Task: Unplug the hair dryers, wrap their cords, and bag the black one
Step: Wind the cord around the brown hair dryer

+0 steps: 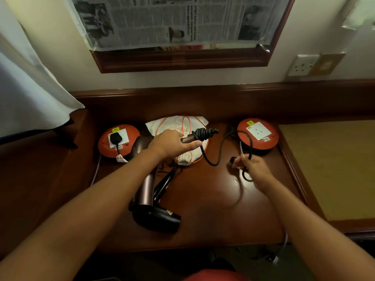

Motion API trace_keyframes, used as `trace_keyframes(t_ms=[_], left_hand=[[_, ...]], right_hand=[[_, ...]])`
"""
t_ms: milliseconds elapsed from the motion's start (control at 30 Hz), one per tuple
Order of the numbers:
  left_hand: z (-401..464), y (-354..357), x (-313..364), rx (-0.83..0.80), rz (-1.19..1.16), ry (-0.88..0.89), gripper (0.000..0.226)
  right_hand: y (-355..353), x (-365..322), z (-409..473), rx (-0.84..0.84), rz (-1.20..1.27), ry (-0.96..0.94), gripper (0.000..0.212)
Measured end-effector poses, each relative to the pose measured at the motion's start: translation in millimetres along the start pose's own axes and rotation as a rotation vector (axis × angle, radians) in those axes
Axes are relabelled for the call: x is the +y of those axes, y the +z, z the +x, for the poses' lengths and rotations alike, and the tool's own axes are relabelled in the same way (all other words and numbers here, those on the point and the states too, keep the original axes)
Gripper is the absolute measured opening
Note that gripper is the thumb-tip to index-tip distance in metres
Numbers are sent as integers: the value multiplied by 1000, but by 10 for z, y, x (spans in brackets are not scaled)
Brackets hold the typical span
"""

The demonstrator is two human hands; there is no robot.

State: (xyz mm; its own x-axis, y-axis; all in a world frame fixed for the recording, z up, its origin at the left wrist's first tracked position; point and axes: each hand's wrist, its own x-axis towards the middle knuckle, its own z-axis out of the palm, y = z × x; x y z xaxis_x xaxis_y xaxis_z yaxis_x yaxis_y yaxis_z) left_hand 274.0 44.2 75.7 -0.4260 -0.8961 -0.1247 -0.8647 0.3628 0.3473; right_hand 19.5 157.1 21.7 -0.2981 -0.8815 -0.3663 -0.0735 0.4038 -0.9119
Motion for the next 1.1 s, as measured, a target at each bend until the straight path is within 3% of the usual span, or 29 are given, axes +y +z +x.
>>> trace_keyframes(t_ms=[167,267,333,400,467,533,600,700,800,967,1100], left_hand=[[164,155,55,-51,16,-27,69],[202,237,108,-80,43,-40,65],[227,256,147,-93,41,-58,63],[261,271,177,-92,40,-72,64],[291,290,214,-88,54,-73,67],[312,299,270,-79,68,-66,67],[326,307,342,-75,56,-60,67],[333,322,460,-46,57,-65,73],[346,331,513,-64,8,-100,69],[309,232,541,-335,-248,-139,52],[290,229,518,-373,-147,-85,37]], right_hand=[[144,587,25,-128,-294,77,28],[132,884,44,-327,-383,211,31],[1,1002,137,-489,-623,265,26],[-162,872,165,-651,-875,305,16],[-270,555,130,-646,-1001,230,20],[-295,227,108,-398,-848,-20,27],[-199,25,105,-147,-475,-216,16],[56,-143,149,-305,-262,-288,32],[197,-181,112,-385,-100,-275,20],[189,-94,97,-422,115,-188,20],[247,-28,125,-524,162,-23,27]])
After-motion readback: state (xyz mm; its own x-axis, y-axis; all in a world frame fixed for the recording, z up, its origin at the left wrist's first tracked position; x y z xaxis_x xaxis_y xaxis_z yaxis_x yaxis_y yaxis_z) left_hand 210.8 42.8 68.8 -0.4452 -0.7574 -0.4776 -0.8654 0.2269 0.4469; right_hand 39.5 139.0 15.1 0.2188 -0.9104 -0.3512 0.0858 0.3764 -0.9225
